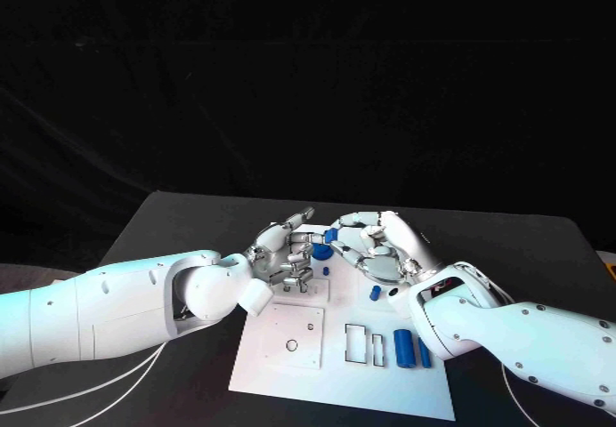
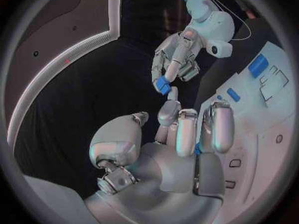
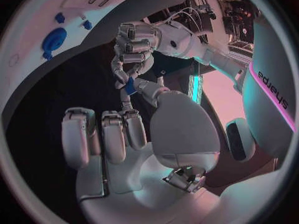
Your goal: Assemble the parts on the task board
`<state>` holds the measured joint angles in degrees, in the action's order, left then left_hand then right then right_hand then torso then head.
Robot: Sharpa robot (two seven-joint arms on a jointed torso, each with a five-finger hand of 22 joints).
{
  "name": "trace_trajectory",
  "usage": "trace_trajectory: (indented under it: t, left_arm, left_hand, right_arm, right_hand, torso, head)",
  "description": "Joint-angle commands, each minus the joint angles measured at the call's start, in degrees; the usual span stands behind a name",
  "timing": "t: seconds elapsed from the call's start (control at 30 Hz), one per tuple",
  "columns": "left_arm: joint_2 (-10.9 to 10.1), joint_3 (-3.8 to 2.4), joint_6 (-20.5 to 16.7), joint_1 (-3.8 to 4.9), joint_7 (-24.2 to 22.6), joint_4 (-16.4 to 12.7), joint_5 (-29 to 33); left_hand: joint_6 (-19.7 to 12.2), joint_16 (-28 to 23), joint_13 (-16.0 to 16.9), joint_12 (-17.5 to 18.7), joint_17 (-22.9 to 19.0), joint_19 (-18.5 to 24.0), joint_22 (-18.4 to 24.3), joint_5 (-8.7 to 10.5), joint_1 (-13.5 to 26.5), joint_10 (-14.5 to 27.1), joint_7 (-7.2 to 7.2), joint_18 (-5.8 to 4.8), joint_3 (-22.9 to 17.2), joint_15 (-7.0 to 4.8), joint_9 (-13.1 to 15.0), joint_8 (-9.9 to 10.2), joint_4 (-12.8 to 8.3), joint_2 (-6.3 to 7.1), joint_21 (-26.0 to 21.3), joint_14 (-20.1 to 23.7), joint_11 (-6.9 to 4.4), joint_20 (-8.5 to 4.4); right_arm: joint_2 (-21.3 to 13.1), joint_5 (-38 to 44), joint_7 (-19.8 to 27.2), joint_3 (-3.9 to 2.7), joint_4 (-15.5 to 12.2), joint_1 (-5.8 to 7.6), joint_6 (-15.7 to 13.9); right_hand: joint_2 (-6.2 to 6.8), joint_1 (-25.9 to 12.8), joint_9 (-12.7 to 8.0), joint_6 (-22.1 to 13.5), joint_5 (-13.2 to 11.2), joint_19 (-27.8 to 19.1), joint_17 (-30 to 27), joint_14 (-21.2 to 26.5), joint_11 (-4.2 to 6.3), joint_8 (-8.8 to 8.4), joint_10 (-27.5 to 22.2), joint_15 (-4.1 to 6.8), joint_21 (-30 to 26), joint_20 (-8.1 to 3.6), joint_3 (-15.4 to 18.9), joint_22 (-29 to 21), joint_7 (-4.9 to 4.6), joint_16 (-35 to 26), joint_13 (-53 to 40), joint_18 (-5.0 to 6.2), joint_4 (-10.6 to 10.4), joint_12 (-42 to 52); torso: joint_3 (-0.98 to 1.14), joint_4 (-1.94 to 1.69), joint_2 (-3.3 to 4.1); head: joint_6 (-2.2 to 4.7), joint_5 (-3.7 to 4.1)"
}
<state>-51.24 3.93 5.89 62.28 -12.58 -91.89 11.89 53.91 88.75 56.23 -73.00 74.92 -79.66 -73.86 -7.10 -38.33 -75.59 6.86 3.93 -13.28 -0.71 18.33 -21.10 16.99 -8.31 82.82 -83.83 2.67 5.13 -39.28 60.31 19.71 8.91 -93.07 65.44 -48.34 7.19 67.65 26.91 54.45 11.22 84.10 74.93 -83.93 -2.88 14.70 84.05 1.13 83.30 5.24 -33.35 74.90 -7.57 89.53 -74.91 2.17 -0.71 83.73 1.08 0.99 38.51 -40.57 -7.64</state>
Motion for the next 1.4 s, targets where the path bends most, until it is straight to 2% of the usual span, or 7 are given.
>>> trace_trajectory:
  t: [0.03, 0.37, 0.6, 0.9, 1.2, 1.27, 1.4]
  left_arm:
    - [0.0, -0.16, 1.2, 0.13, -1.4, -0.1, -0.2]
    - [-0.2, -0.16, -1.5, 0.14, -0.6, 0.2, -0.7]
    - [-0.9, -0.16, -8.7, 0.23, 1.5, 1.9, -2.1]
    - [-1.8, -0.18, -14.4, 0.44, 4.1, 5.1, -7.4]
    - [-3.8, -1.31, -15.1, 1.22, 1.6, 7.2, -9.0]
    - [-4.4, -1.63, -15.1, 1.84, 0.9, 7.1, -9.0]
    - [-5.4, -2.02, -15.1, 3.65, -0.3, 6.5, -9.0]
  left_hand:
    - [0.2, 0.1, 0.0, -0.2, 12.1, -0.3, -0.1, -0.19, -0.3, -0.2, 0.09, -0.43, 0.4, -0.39, -0.1, -0.1, -0.1, -0.37, 0.2, -5.4, -0.23, -0.21]
    - [-1.1, -0.2, -0.9, 0.6, 11.1, -0.2, -0.1, -0.25, -2.1, 0.4, 0.52, -0.45, 0.8, -0.29, -0.3, 1.2, -0.1, 0.08, 0.2, -5.1, 0.06, -0.33]
    - [-4.6, -0.7, -4.2, 2.8, 9.9, 0.8, 1.3, -0.29, -2.5, 2.8, 2.06, -0.15, 2.3, 0.86, -1.3, 3.9, -0.1, 0.32, -0.4, -4.7, 1.42, 0.57]
    - [-4.8, -1.1, -6.0, 3.9, 8.9, 2.0, 3.1, -0.45, -3.7, 4.1, 2.34, 0.26, 2.9, 1.16, -1.6, 4.3, -0.1, 1.09, -1.3, -4.4, 1.72, 0.93]
    - [-4.7, -1.4, -7.0, 4.6, 8.2, 2.8, 4.4, -0.59, -6.1, 4.8, 2.46, 0.54, 2.9, 1.29, -1.8, 4.6, -0.2, 1.5, -1.9, -4.2, 1.84, 1.12]
    - [-5.0, -2.1, -8.5, 5.7, 6.7, 4.2, 6.4, -0.62, -7.7, 6.0, 2.63, 0.97, 2.9, 1.44, -2.0, 4.9, -0.2, 1.72, -3.0, -3.7, 2.01, 1.24]
    - [-5.1, -2.3, -8.8, 5.9, 6.4, 4.6, 7.0, -0.6, -8.8, 6.2, 2.73, 1.08, 2.9, 1.51, -2.1, 5.2, -0.2, 1.72, -3.3, -3.6, 2.1, 1.32]
  right_arm:
    - [-0.1, 0.2, -0.9, 0.09, 0.1, -0.11, 0.4]
    - [-0.2, 0.1, -1.0, 0.09, -0.4, -0.12, -0.5]
    - [-0.7, -0.3, -1.1, 0.08, -1.1, -0.14, -1.2]
    - [-1.3, -0.6, -3.1, -0.05, -2.0, -0.11, -0.5]
    - [-0.6, 6.8, -15.0, -0.12, -0.7, 0.47, 8.0]
    - [-0.1, 9.1, -17.9, -0.05, -0.4, 0.58, 10.0]
    - [1.3, 14.0, -22.7, 0.28, 0.6, 0.69, 12.7]
  right_hand:
    - [0.24, 0.4, 0.1, 0.4, 0.1, 2.2, 14.8, -6.0, 0.01, 0.33, 0.5, -0.1, 0.2, -0.16, 0.1, 11.7, 0.06, 0.4, -8.5, -0.51, 0.4, 0.0]
    - [0.31, 0.2, 0.1, 0.4, 0.0, 2.2, 14.8, -6.0, -0.01, 0.36, 0.5, -0.11, 0.1, -0.16, 0.2, 11.6, 0.05, 0.4, -8.5, -0.5, 0.3, 0.1]
    - [0.31, 0.1, 0.1, 0.5, -0.1, 2.2, 14.8, -6.0, -0.02, 0.38, 0.5, -0.12, 0.2, -0.15, 0.4, 11.7, 0.04, 0.4, -8.5, -0.51, 0.3, 0.1]
    - [0.34, -0.2, 0.1, 0.4, -0.3, 2.1, 14.8, -6.0, -0.03, 0.35, 0.5, -0.13, 0.0, -0.14, 0.5, 11.6, 0.02, 0.4, -8.5, -0.48, 0.1, 0.0]
    - [0.35, -1.1, -0.1, 0.3, -2.0, 1.9, 14.6, -6.0, -0.07, 0.25, 0.5, -0.19, -0.4, -0.07, 1.2, 11.5, 0.02, 0.3, -8.6, -0.38, -0.4, 0.0]
    - [0.35, -1.1, -0.1, 0.3, -2.0, 1.9, 14.6, -6.0, -0.07, 0.25, 0.5, -0.19, -0.4, -0.07, 1.2, 11.5, 0.02, 0.3, -8.6, -0.38, -0.4, 0.1]
    - [0.25, -1.0, -0.1, 0.4, -2.1, 2.0, 14.7, -6.0, -0.03, 0.31, 0.6, -0.18, -0.1, -0.07, 1.2, 11.6, 0.08, 0.4, -8.6, -0.44, -0.4, 0.1]
  torso:
    - [0.0, -0.03, 0.0]
    - [0.01, 0.0, 0.02]
    - [0.05, -0.05, 0.04]
    - [0.01, -0.06, -0.03]
    - [-0.16, 0.07, -0.08]
    - [-0.12, -0.01, -0.07]
    - [-0.12, -0.09, -0.12]
  head:
    - [-0.01, 0.02]
    - [-0.07, 0.13]
    - [-0.29, 0.19]
    - [-0.43, 0.08]
    - [-0.75, 0.07]
    - [-0.74, 0.02]
    - [-0.89, 0.03]
